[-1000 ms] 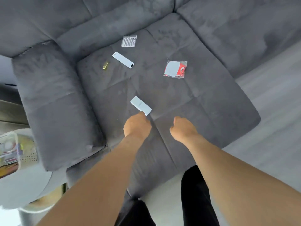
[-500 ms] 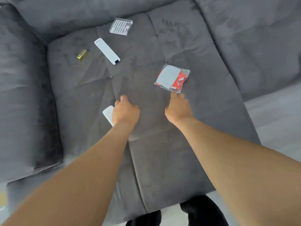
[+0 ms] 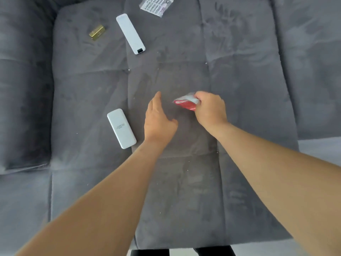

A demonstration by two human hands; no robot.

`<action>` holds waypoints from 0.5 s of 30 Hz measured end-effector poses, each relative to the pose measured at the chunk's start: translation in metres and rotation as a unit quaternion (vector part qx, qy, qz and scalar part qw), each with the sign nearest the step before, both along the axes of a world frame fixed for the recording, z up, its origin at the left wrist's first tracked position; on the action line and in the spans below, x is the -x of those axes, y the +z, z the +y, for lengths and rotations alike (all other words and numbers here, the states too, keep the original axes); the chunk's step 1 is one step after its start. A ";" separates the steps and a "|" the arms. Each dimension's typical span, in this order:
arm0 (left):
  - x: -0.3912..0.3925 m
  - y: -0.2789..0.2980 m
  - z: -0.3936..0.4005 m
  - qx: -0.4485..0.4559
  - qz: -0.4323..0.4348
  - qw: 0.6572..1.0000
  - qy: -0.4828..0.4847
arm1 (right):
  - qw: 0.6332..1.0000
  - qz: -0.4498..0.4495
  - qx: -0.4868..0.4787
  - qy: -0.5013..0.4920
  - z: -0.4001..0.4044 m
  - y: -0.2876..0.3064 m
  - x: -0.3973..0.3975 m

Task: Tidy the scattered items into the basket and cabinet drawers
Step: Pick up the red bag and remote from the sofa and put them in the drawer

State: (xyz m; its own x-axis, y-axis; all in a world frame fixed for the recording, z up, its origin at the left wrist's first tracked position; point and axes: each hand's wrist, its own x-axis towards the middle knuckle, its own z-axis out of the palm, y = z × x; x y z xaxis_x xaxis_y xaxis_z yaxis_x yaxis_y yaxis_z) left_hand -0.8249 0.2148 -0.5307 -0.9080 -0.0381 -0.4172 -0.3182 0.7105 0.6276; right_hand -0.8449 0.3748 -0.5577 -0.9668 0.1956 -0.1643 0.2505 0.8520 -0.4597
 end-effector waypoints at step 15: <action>-0.072 0.048 -0.215 0.083 -0.069 0.931 0.349 | 0.972 -0.168 0.160 -0.031 -0.210 0.030 0.001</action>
